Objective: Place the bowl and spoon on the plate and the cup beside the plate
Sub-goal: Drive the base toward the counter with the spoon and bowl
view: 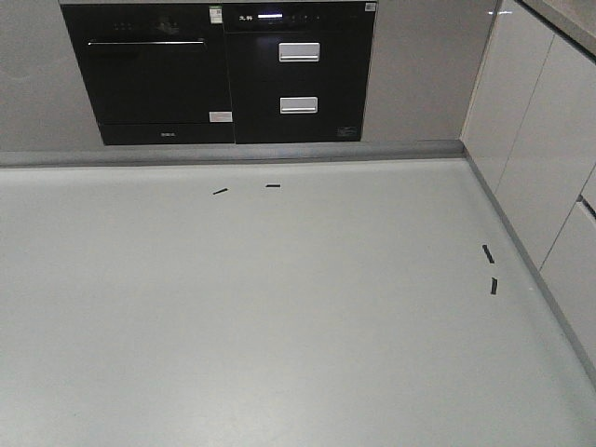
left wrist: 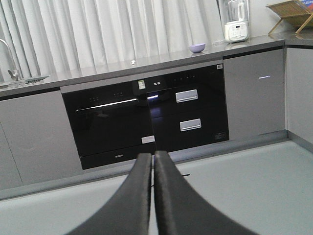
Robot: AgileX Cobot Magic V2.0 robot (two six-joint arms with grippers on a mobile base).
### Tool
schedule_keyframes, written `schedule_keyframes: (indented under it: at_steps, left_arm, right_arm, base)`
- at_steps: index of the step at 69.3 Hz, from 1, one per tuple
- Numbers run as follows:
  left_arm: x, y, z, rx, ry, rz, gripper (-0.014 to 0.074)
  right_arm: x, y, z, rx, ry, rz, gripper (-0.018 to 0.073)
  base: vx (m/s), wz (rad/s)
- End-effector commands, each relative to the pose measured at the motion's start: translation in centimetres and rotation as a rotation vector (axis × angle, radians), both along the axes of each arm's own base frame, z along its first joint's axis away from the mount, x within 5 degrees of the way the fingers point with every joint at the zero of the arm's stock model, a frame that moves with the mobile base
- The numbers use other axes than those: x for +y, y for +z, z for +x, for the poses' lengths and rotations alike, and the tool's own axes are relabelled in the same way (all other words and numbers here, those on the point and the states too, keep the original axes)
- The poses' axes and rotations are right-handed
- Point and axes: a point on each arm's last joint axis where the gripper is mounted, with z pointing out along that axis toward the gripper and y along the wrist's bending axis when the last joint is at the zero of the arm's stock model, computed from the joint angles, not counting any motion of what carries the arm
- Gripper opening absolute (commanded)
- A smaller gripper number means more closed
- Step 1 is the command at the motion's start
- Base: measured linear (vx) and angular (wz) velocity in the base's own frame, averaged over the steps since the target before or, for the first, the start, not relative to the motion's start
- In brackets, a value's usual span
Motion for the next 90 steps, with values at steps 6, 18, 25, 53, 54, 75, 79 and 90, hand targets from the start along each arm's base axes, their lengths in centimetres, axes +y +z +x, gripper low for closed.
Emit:
schedule_keyframes:
  at_steps: [6,18,25,53,54,75,79,90]
  left_arm:
    - [-0.03,1.03,-0.22,-0.097,-0.004,-0.011,-0.0006]
    - [-0.03,1.03,-0.22,-0.097,-0.004,-0.011,-0.0006]
    - [-0.03,1.03,-0.22,-0.097,-0.004,-0.011,-0.0006]
    - [-0.03,1.03,-0.22,-0.097,-0.004,-0.011,-0.0006]
    - [-0.03,1.03,-0.22,-0.097,-0.004,-0.011,-0.0006]
    - [-0.03,1.03,-0.22,-0.097,-0.004,-0.011,-0.0006]
    - [-0.03,1.03,-0.22,-0.097,-0.004,-0.011,-0.0006]
    - [-0.03,1.03,-0.22,-0.097,-0.004,-0.011,-0.0006]
  right_arm:
    - [-0.01,0.58,-0.08,-0.079,-0.003,-0.001,-0.0009]
    - [-0.01,0.58,-0.08,-0.079,-0.003,-0.001,-0.0009]
    - [-0.01,0.58,-0.08,-0.079,-0.003,-0.001,-0.0009]
    - [-0.01,0.58,-0.08,-0.079,-0.003,-0.001,-0.0009]
    - [-0.01,0.58,-0.08,-0.079,-0.003,-0.001,-0.0009]
    - [-0.01,0.58,-0.08,-0.079,-0.003,-0.001,-0.0009]
    - [-0.01,0.58,-0.08,-0.079,-0.003,-0.001,-0.0009]
    - [-0.01,0.58,-0.08,-0.079,-0.003,-0.001,-0.0009]
  base:
    - [0.02,0.00]
    - [0.04,0.00]
    - [0.05,0.00]
    - [0.10,-0.02]
    - [0.13,-0.05]
    - [0.11,0.01]
    - [0.08,0.13]
    - [0.09,0.16]
